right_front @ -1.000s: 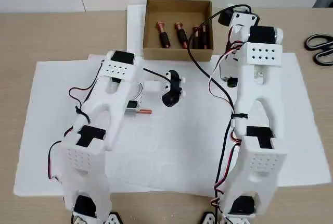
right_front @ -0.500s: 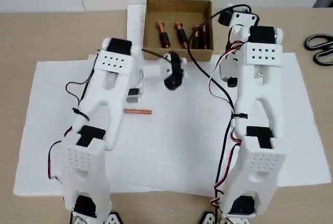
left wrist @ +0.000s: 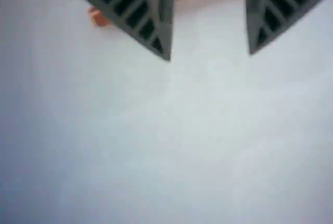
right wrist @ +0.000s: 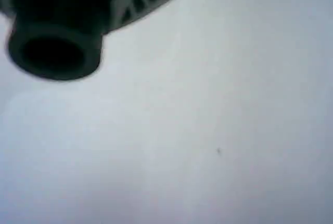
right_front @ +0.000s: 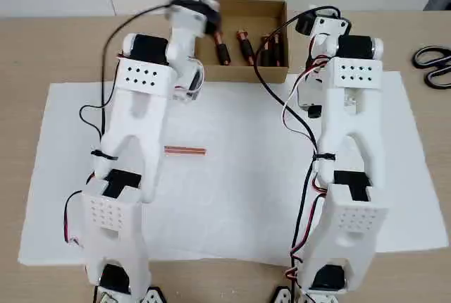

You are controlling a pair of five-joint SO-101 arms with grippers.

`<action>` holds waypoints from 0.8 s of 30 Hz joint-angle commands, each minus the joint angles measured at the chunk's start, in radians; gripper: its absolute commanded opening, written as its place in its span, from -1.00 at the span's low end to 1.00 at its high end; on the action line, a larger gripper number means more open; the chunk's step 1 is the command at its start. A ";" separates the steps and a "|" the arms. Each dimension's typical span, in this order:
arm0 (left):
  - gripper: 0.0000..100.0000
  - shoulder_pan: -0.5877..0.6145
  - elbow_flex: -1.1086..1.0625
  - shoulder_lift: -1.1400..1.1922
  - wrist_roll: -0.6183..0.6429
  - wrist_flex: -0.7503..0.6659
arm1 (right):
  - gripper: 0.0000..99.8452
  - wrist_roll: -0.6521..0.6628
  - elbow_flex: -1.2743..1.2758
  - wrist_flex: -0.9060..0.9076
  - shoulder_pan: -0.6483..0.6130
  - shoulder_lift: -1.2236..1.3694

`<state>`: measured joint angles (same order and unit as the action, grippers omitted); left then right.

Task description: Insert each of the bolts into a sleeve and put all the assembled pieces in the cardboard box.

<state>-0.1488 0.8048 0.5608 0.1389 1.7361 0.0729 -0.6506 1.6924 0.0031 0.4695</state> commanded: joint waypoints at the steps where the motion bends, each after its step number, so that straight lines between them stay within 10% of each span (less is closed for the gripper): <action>1: -0.82 0.015 0.022 -0.117 0.278 0.018 | -0.99 0.012 0.000 -0.012 0.002 -0.068; 24: -0.82 0.058 -0.611 -0.390 0.824 -0.141 | -0.99 0.006 0.003 -0.004 -0.001 -0.067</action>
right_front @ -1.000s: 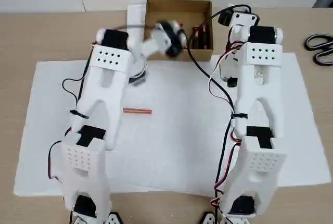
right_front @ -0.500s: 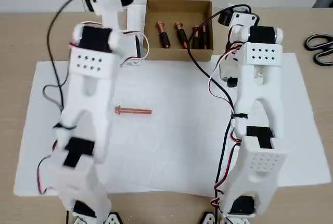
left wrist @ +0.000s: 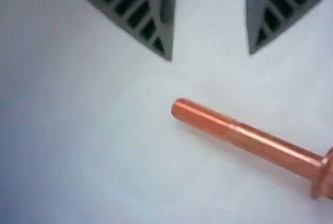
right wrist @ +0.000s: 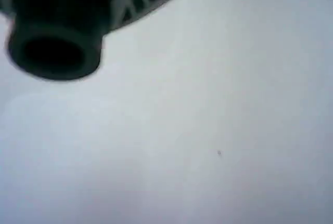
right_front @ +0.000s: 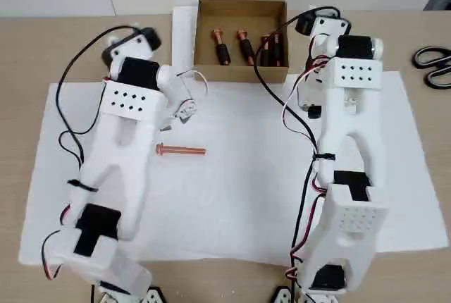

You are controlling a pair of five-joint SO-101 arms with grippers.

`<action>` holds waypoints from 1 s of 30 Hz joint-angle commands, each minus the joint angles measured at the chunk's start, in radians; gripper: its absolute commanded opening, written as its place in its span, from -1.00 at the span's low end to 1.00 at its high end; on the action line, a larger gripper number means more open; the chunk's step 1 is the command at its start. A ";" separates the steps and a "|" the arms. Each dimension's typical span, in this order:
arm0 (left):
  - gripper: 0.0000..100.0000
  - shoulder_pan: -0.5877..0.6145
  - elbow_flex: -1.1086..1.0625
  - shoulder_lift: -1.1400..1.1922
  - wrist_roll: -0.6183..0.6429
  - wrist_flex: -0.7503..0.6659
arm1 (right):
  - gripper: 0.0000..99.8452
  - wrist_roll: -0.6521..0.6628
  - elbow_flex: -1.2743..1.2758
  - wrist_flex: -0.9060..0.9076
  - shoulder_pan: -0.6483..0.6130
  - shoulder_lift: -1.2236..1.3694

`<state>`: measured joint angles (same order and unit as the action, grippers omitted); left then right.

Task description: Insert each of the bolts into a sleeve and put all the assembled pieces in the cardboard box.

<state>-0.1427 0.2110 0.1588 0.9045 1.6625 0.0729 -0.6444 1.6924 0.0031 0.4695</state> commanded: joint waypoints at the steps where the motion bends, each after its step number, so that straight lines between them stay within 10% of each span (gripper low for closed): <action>1: -0.82 0.078 -0.030 0.034 0.068 -0.100 | -0.99 0.006 -0.003 -0.004 0.001 -0.067; 30: -0.60 0.029 -0.073 0.230 0.173 -0.068 | -0.99 0.006 -0.003 -0.004 -0.001 -0.067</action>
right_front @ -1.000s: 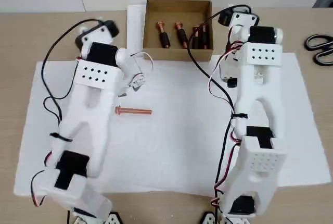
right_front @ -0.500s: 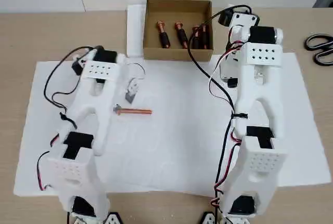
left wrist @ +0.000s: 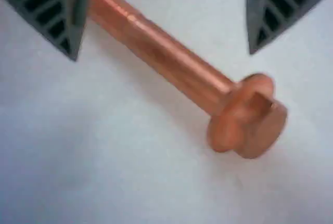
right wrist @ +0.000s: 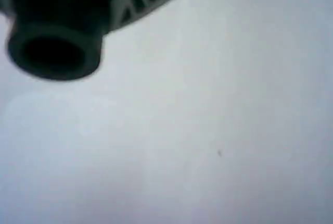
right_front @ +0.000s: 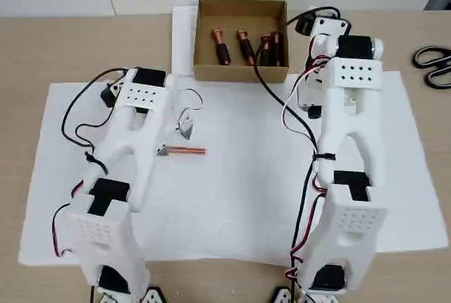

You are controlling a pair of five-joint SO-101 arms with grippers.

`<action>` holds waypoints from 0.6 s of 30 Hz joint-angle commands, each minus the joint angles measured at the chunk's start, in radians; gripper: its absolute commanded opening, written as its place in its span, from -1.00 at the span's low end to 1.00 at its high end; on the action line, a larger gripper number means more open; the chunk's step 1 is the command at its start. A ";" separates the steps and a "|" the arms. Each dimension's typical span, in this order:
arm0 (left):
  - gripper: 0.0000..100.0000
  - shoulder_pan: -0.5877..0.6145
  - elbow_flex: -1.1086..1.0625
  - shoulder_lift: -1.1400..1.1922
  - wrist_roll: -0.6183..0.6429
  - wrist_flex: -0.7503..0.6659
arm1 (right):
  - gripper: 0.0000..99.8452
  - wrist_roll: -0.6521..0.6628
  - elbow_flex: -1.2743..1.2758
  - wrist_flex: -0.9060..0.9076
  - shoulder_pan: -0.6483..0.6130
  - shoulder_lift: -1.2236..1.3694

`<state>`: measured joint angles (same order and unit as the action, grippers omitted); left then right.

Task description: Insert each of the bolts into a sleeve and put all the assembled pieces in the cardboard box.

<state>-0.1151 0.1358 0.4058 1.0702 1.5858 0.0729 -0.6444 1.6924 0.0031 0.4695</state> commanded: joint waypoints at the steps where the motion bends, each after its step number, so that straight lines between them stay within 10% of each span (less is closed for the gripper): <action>1: -0.60 0.002 0.002 -0.017 0.008 0.009 | -0.99 0.006 -0.003 -0.004 -0.001 -0.067; 18: -0.69 0.002 -0.015 0.100 0.017 -0.014 | -0.99 0.005 -0.003 -0.004 0.001 -0.065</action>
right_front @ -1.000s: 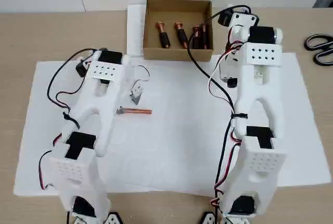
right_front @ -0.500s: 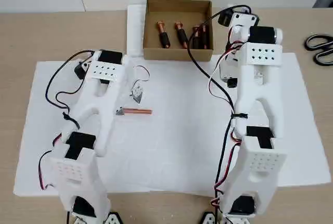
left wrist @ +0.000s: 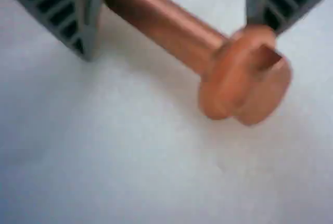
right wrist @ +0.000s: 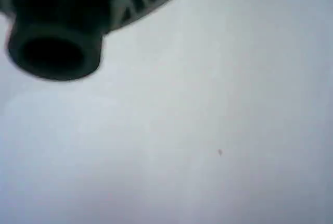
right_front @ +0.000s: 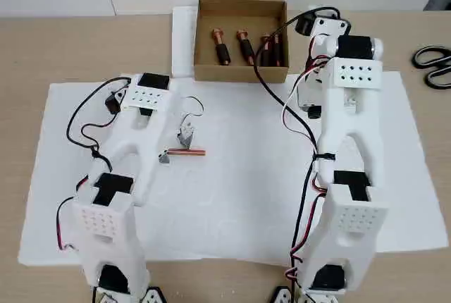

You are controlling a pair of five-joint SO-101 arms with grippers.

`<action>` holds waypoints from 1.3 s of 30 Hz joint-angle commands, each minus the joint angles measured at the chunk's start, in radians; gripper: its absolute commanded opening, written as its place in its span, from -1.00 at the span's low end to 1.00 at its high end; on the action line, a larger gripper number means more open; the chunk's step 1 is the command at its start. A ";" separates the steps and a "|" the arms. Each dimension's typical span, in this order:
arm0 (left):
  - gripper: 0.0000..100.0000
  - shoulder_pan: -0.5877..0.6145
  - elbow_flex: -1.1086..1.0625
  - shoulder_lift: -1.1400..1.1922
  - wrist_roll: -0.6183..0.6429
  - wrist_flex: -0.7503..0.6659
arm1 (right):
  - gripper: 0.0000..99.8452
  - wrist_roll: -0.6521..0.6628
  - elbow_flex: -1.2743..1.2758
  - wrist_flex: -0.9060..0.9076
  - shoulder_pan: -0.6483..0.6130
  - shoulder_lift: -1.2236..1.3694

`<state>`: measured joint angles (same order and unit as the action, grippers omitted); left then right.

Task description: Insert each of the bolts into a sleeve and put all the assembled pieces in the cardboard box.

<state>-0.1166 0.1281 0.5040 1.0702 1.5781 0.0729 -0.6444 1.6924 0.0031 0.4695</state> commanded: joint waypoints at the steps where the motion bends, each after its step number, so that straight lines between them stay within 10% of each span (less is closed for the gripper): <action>1: -0.72 0.003 -0.007 0.002 0.035 -0.006 | -0.99 0.005 -0.003 -0.004 0.001 -0.065; 23: -0.99 -0.005 0.303 0.002 -0.026 0.173 | -0.99 0.003 -0.009 -0.013 -0.002 0.015; 26: -0.98 -0.005 0.363 0.002 -0.163 0.173 | -0.99 0.003 -0.028 -0.010 0.001 0.015; 33: -0.95 0.003 0.380 0.029 -0.916 0.161 | -0.99 0.005 -0.041 -0.010 -0.002 0.015; 39: -0.94 0.008 0.386 0.141 -0.985 0.149 | -0.99 0.003 -0.041 -0.010 -0.002 0.015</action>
<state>-0.1197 0.4657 0.6391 0.1220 1.7285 0.0729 -0.6444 1.6924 0.0031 0.4987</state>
